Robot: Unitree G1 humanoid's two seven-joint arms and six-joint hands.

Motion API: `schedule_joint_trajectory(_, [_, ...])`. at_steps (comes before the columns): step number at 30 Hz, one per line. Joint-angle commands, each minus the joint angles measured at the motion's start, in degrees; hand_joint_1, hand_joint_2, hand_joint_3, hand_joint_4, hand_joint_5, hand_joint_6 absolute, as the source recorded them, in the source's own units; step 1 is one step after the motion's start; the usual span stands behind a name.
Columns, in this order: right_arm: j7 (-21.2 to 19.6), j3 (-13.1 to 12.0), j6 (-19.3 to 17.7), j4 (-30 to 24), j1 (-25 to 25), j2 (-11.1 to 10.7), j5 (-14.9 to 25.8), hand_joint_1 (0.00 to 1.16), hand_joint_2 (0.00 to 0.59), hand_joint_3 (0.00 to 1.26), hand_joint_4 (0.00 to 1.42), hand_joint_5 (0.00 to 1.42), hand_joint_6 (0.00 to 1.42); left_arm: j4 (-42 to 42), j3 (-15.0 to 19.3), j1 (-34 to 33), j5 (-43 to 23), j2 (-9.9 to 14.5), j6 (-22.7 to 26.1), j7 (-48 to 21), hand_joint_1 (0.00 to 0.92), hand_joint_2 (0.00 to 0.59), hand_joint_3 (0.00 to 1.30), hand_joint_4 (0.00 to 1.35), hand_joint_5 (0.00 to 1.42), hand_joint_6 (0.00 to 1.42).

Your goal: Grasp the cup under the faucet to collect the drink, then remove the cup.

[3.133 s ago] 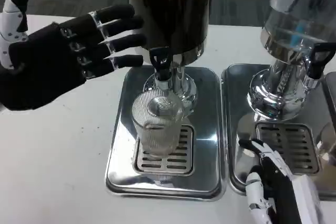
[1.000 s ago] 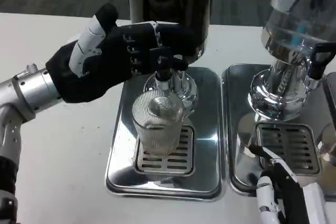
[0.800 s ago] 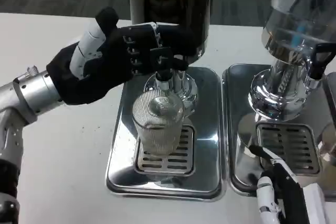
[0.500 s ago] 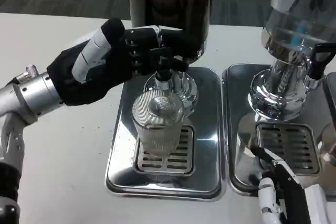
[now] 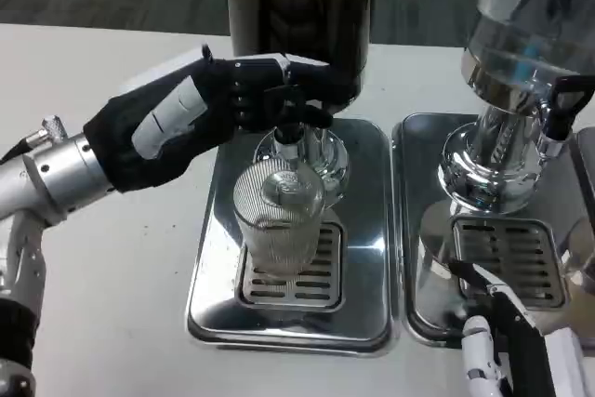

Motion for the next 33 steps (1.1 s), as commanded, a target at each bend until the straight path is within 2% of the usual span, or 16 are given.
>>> schedule_joint_trajectory(1, [0.46, -0.33, -0.3, -0.52, 0.43, -0.26, 0.37, 0.0, 0.575, 0.26, 0.19, 0.12, 0.05, 0.29, -0.65, 1.44, 2.5, 0.1, -4.21, 1.12, 0.0, 0.125, 0.32, 0.2, 0.13, 0.22])
schedule_joint_trajectory(4, [0.59, -0.45, -0.31, -0.5, 0.42, -0.3, 0.37, 0.0, 0.575, 0.26, 0.19, 0.12, 0.05, 0.52, -0.89, 1.48, 2.67, 0.11, -5.1, 1.22, 0.0, 0.125, 0.32, 0.2, 0.13, 0.22])
schedule_joint_trajectory(11, [1.19, -0.6, -0.09, -0.44, -0.11, -0.51, -0.01, 0.0, 0.575, 0.26, 0.19, 0.12, 0.05, 1.69, -1.95, 2.21, 4.51, 0.37, -11.03, 2.51, 0.0, 0.122, 0.32, 0.2, 0.13, 0.22])
schedule_joint_trajectory(33, [1.51, -0.79, -0.17, -1.12, 0.71, -0.43, -0.22, 0.0, 0.575, 0.25, 0.19, 0.12, 0.05, 0.99, -3.82, 4.01, 4.48, 0.28, -18.04, 3.87, 0.0, 0.116, 0.31, 0.18, 0.11, 0.23])
